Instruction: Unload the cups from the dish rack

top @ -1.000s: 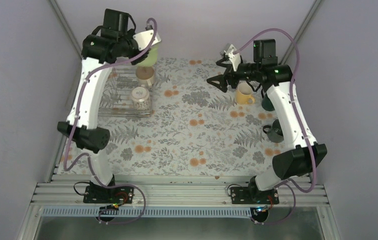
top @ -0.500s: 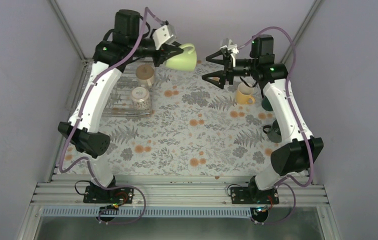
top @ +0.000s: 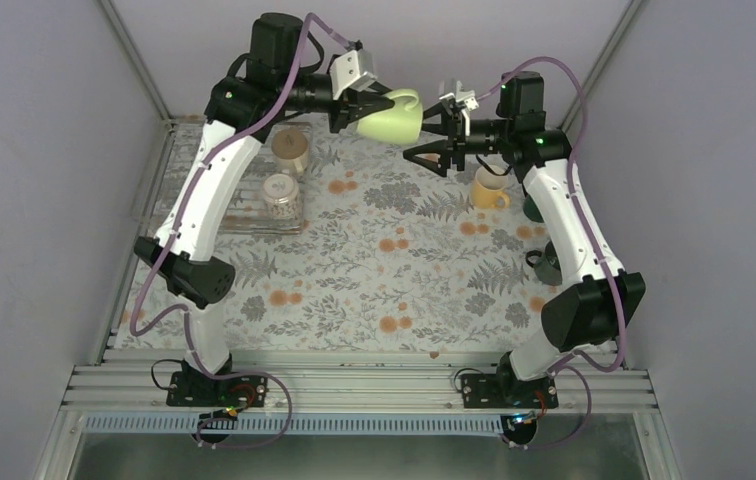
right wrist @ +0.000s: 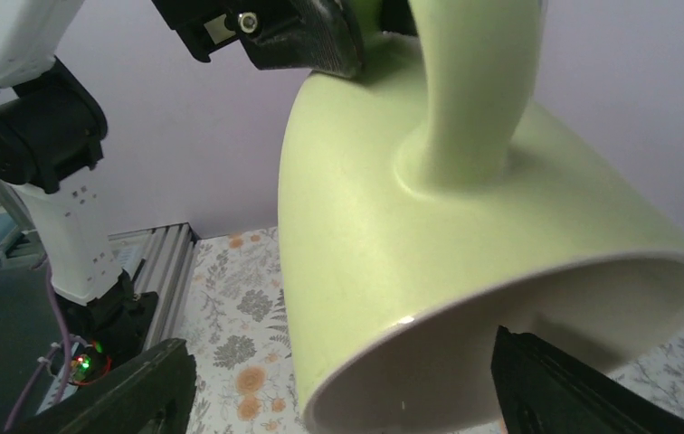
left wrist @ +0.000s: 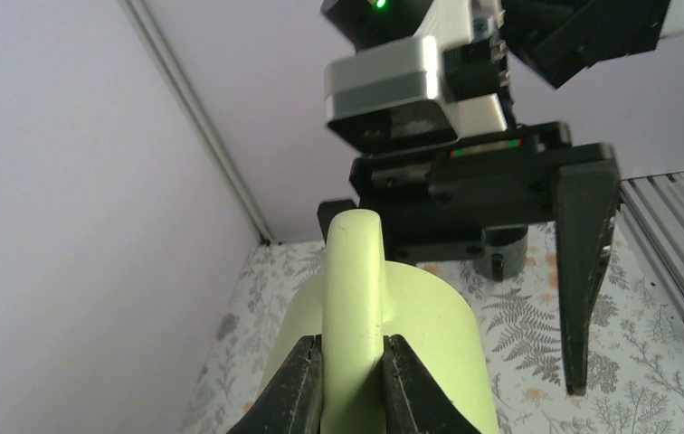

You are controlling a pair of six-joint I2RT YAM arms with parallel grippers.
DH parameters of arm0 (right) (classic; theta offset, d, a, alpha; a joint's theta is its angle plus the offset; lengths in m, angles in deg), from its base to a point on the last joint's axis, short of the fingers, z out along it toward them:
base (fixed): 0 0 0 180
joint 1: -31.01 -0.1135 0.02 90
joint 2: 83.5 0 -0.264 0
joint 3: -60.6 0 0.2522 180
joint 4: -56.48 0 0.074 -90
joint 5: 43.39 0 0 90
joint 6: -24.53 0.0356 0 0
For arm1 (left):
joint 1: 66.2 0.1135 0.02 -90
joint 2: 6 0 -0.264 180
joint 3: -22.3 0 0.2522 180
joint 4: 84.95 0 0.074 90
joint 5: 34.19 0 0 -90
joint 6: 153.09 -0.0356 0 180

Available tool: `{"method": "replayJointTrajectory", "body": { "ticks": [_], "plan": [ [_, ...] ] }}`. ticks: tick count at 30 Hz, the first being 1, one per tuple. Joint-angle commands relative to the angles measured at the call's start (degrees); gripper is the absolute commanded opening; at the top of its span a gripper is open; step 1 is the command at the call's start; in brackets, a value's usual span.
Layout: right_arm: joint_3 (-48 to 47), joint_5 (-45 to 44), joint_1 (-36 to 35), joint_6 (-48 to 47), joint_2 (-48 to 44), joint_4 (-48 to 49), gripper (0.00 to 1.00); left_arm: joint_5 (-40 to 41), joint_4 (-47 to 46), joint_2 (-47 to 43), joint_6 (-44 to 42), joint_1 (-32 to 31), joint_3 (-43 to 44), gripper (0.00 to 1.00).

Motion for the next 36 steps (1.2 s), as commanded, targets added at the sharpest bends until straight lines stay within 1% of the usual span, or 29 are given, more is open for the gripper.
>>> {"method": "replayJointTrajectory", "body": {
  "ticks": [1,3,4,6,10,13,14,15,17,18,20,22,23,24,25,27,29,31,33,36],
  "plan": [
    [1.10,5.54,-0.55,2.30,-0.31,2.77,0.79,-5.14,-2.70,1.78,-1.89,-1.09,4.18,0.02],
    [2.47,6.05,-0.53,5.61,-0.81,5.42,0.68,-5.97,-2.42,2.69,-2.09,-1.25,4.94,0.02],
    [2.86,6.47,-0.48,6.77,-0.88,6.38,0.60,-6.27,-2.41,3.02,-1.82,-1.36,5.32,0.03],
    [3.34,7.79,-0.61,6.87,-1.23,6.49,0.47,-6.44,-1.85,3.65,-2.50,-1.63,6.11,0.02],
    [4.51,7.85,-0.72,7.50,-2.62,7.53,0.29,-5.93,-1.21,4.34,-3.27,-1.93,6.37,0.03],
    [5.11,6.05,-0.71,7.49,-3.72,7.42,0.14,-5.15,-0.59,4.17,-3.86,-1.91,6.16,0.03],
    [5.29,4.88,-0.65,7.20,-4.14,6.98,0.05,-4.69,-0.56,4.02,-3.98,-1.91,6.02,0.05],
    [5.31,3.36,-0.66,6.40,-4.36,6.30,0.03,-4.14,-0.52,3.67,-4.12,-1.91,5.78,0.06],
    [5.16,-0.57,-0.74,5.59,-4.81,4.90,0.03,-2.32,-0.38,2.88,-4.55,-1.91,4.81,0.14],
    [4.68,-2.77,-0.78,4.89,-4.84,3.58,0.03,-1.50,-0.01,2.27,-5.25,-1.91,4.28,0.18],
    [2.85,-8.22,-0.74,3.10,-4.29,-0.16,0.03,0.50,0.19,0.66,-6.61,-1.92,1.86,0.31],
    [0.04,-14.75,-0.66,1.32,-3.16,-4.60,0.03,3.34,0.14,-1.52,-7.86,-1.91,-0.80,0.39],
    [-1.63,-18.16,-0.65,-0.03,-2.25,-7.15,0.03,5.64,-0.06,-2.71,-8.34,-1.91,-2.40,0.50],
    [-3.68,-21.17,-0.53,-1.05,-1.09,-10.25,0.03,7.56,-0.26,-3.88,-8.94,-1.91,-4.12,0.65],
    [-5.59,-24.19,-0.40,-1.89,0.16,-13.12,0.03,9.49,-0.48,-5.34,-9.58,-1.83,-5.82,0.78],
    [-10.67,-29.52,0.03,-4.10,2.75,-20.26,0.03,13.78,-0.89,-8.46,-10.78,-1.82,-9.18,0.98],
    [-13.74,-34.14,0.31,-7.65,4.98,-27.62,0.03,18.46,-0.02,-10.73,-13.07,-1.79,-12.00,1.00],
    [-13.69,-38.64,0.42,-10.76,5.46,-32.86,0.03,23.65,1.20,-12.80,-15.86,-1.74,-14.19,1.00],
    [-11.07,-43.23,0.49,-13.01,4.57,-36.06,0.03,30.94,1.29,-14.46,-17.25,-1.74,-17.28,1.00],
    [-4.62,-49.52,0.77,-15.60,0.51,-38.40,0.04,45.51,-0.75,-15.90,-18.95,-1.69,-24.06,1.00]
  ]
}}
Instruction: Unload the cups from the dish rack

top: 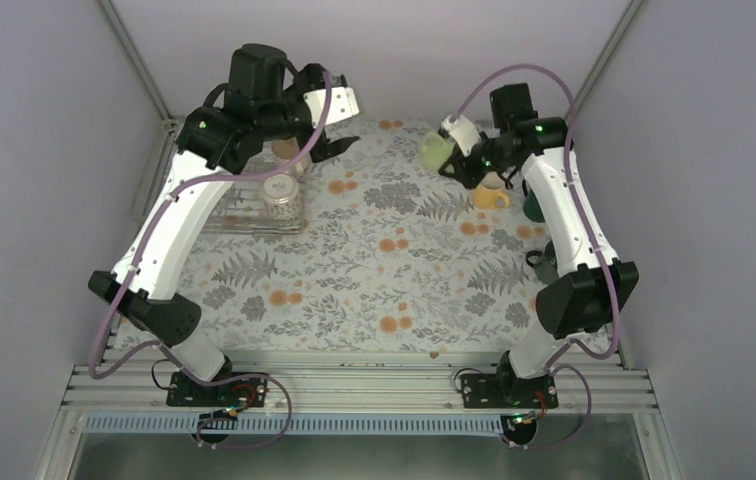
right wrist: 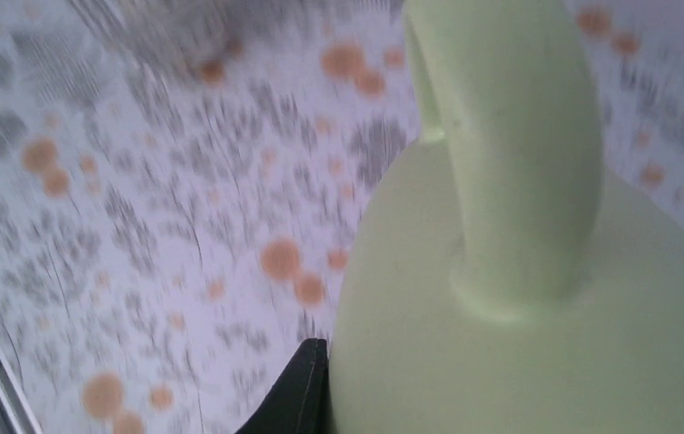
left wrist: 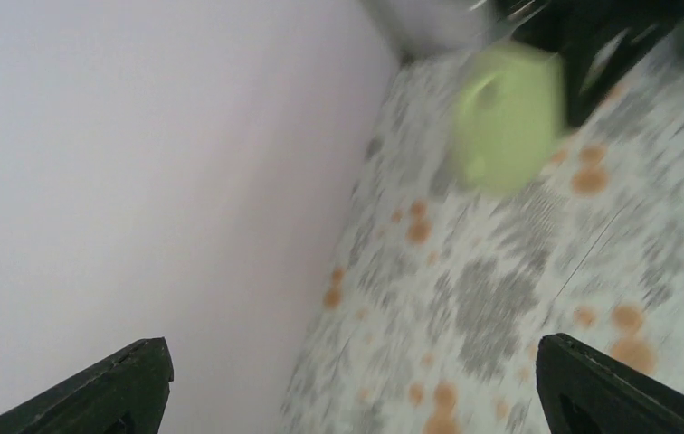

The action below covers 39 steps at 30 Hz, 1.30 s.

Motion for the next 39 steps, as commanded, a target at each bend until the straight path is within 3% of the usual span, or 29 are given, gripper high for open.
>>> {"method": "replayJointTrajectory", "body": {
  "ticks": [1,4,9,14,24,39],
  "plan": [
    [8.49,-13.27,0.34,-7.66,-5.65,-7.31,0.04,24.89,-2.18,-1.43,-4.50,0.10,-8.38,1.00],
    [17.91,-19.05,1.14,-9.03,-8.59,-5.90,0.04,33.89,-2.88,-1.29,-4.21,1.10,-14.45,1.00],
    [29.91,-24.07,2.05,-9.65,-11.68,-3.11,0.04,36.57,-3.43,-1.07,-1.52,3.53,-19.88,1.00],
    [37.67,-30.38,2.83,-8.77,-12.32,1.49,0.04,42.97,-10.31,-1.96,-1.16,5.39,-25.99,1.00],
    [42.87,-33.28,6.51,-9.38,-9.98,6.35,0.04,43.96,-13.58,-3.57,-0.63,6.84,-30.57,1.00],
    [42.95,-31.18,7.33,-10.63,-4.99,6.63,0.04,40.54,-8.57,-3.29,-0.71,6.94,-32.38,1.00]
  ]
}}
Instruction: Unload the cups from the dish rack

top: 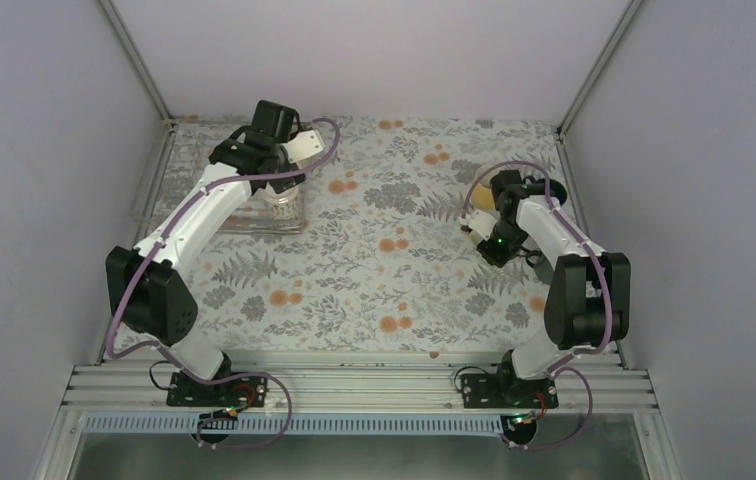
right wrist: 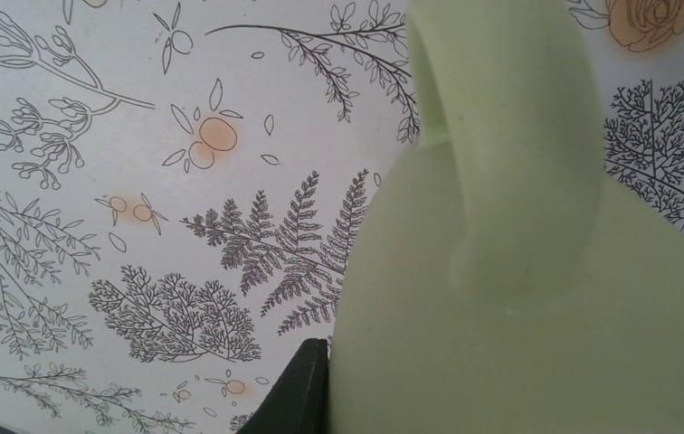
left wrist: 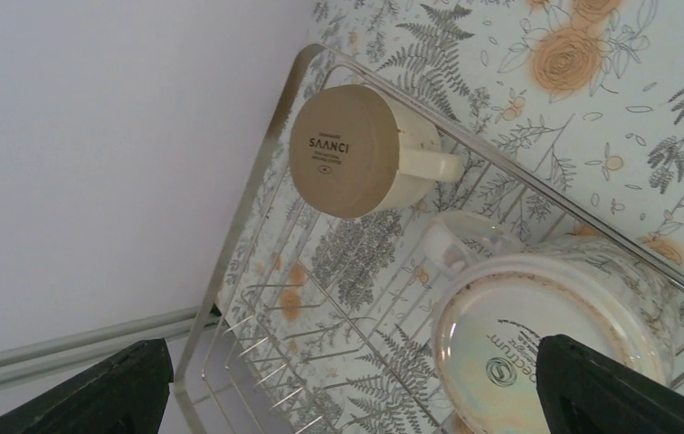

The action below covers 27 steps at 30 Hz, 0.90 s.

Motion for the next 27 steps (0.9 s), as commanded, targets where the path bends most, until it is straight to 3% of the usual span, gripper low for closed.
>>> {"method": "replayJointTrajectory", "body": {
  "ticks": [1,4,6,9,14,21,27],
  "plan": [
    [-0.02,0.29,0.23,-1.44,0.33,1.31,0.08,-1.49,2.18,-0.88,0.63,0.28,0.42,1.00],
    [-0.53,-0.52,0.19,-1.38,0.18,1.67,0.27,-3.43,4.34,0.25,0.99,0.31,2.35,1.00],
    [-1.44,-0.55,0.23,-1.21,-0.36,1.43,0.51,-4.90,6.01,1.18,0.97,0.31,3.93,1.00],
    [-3.72,-0.28,0.22,-1.32,-2.04,0.62,0.62,-6.13,9.43,3.17,1.61,0.32,7.38,1.00],
    [-10.52,1.47,0.18,-0.66,-6.09,-2.27,0.70,-6.89,14.47,5.91,1.84,0.31,12.05,1.00],
    [-20.70,10.33,-0.82,1.14,-11.09,-5.39,0.75,-6.04,20.38,9.63,-0.15,0.36,14.25,1.00],
    [-18.92,13.17,-2.29,3.24,-14.23,-2.30,0.76,-3.13,24.09,14.32,1.38,0.40,16.34,1.00]
  ]
}}
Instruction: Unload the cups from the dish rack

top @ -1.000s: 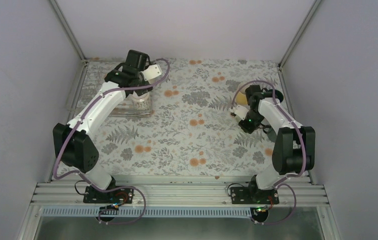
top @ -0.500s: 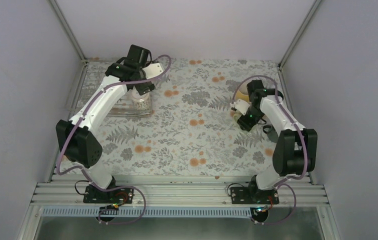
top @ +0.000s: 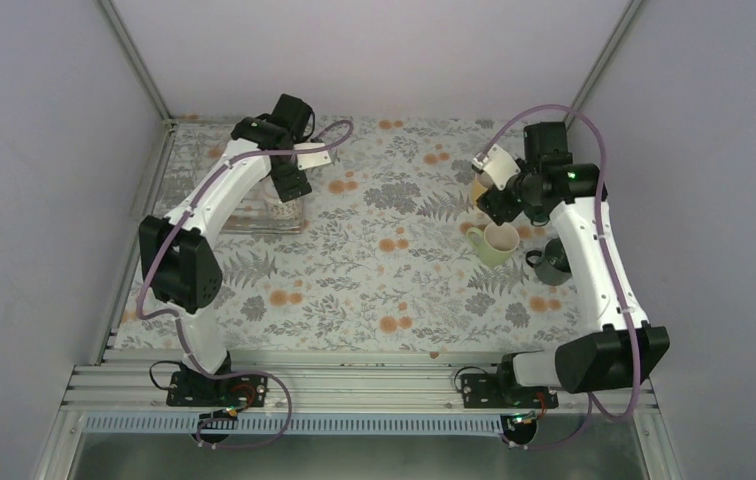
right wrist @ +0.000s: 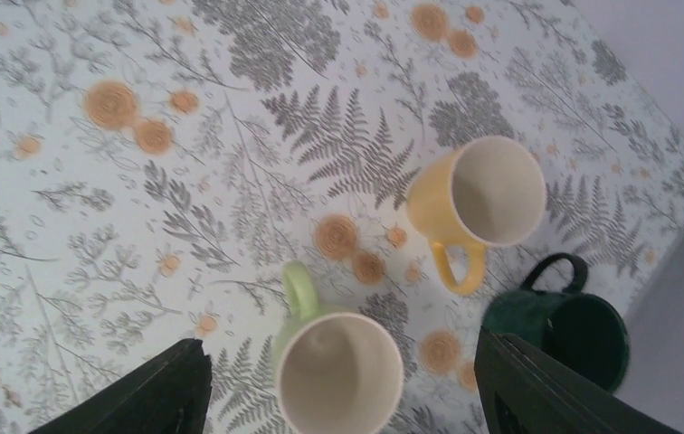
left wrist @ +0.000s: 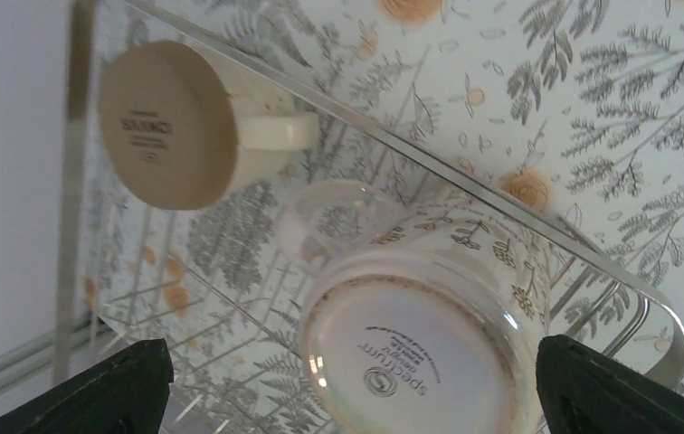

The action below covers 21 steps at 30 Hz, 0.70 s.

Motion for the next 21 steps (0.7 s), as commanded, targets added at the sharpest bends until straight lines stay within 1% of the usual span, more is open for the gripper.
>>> {"method": "replayJointTrajectory", "body": {
  "ticks": [1,7,10,15,21],
  "plan": [
    [2.91,4.64,-1.24,2.22,-1.76,1.18,0.76,2.48,4.39,3.07,1.22,0.40,2.50,1.00],
    [7.94,4.81,-1.52,1.65,-3.86,3.96,0.77,4.80,3.47,5.56,3.28,0.40,2.31,1.00],
    [8.81,5.06,-1.43,1.25,-4.26,4.47,0.77,8.13,2.29,5.91,3.20,0.40,-0.49,1.00],
    [10.00,6.48,-1.54,1.10,-4.71,5.48,0.77,17.11,-2.65,4.36,0.07,0.93,-7.48,1.00],
    [11.87,6.74,-1.50,1.02,-4.55,6.88,0.77,18.87,-2.67,2.10,-2.30,4.09,-8.95,1.00]
  ]
}}
